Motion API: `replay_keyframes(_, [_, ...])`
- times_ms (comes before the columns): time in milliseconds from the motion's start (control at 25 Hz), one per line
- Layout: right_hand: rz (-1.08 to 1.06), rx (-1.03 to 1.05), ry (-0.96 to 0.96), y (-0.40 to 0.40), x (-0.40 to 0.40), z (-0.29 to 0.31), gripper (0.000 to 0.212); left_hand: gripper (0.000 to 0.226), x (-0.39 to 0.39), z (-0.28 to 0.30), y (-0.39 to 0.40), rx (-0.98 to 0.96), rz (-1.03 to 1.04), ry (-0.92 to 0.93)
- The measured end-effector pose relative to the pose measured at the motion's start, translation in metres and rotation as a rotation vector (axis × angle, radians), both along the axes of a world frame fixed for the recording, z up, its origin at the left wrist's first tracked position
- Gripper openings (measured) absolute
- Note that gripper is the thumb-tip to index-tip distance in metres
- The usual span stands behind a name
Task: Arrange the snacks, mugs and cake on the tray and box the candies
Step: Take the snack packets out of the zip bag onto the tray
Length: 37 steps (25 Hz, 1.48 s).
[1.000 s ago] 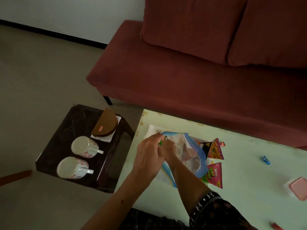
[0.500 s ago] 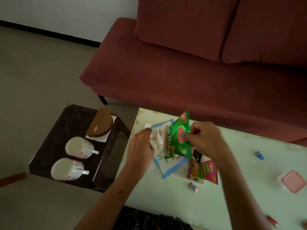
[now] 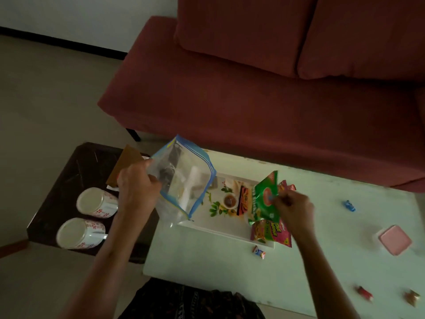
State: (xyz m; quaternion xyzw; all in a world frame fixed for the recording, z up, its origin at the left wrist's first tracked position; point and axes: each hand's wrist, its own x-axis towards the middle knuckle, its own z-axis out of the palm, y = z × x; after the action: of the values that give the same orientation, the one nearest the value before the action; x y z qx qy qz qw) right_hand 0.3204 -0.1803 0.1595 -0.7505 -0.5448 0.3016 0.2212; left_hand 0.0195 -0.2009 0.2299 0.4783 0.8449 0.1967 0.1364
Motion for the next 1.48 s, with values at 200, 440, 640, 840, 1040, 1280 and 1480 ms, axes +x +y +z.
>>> replay_keyframes(200, [-0.075, -0.271, 0.162, -0.019, -0.008, -0.098, 0.011, 0.043, 0.004, -0.005, -0.004, -0.002, -0.018, -0.004])
replay_keyframes(440, [-0.166, -0.338, 0.114, -0.030, 0.008, -0.148, 0.014, 0.044, 0.010, -0.004, -0.012, 0.010, -0.020, -0.007])
replay_keyframes(640, [-0.222, -0.299, 0.039, -0.031, 0.019, -0.157, 0.018, 0.043, 0.015, -0.002, -0.016, 0.019, -0.036, -0.020])
replay_keyframes(840, [-0.328, -0.247, -0.028, -0.041, 0.020, -0.162, 0.015, 0.043, 0.019, 0.000, -0.020, 0.060, -0.054, -0.018])
replay_keyframes(1040, [-0.396, -0.178, 0.006, -0.043, 0.014, -0.161, 0.019, 0.043, 0.018, -0.006, -0.029, 0.033, -0.068, -0.013])
replay_keyframes(1280, [-0.410, -0.253, 0.059, -0.040, 0.011, -0.163, 0.028, 0.043, 0.020, -0.010, -0.038, -0.006, -0.072, -0.051])
replay_keyframes(1480, [-0.376, -0.261, 0.012, -0.033, 0.012, -0.158, 0.047, 0.042, 0.021, -0.016, -0.041, -0.008, -0.074, -0.089])
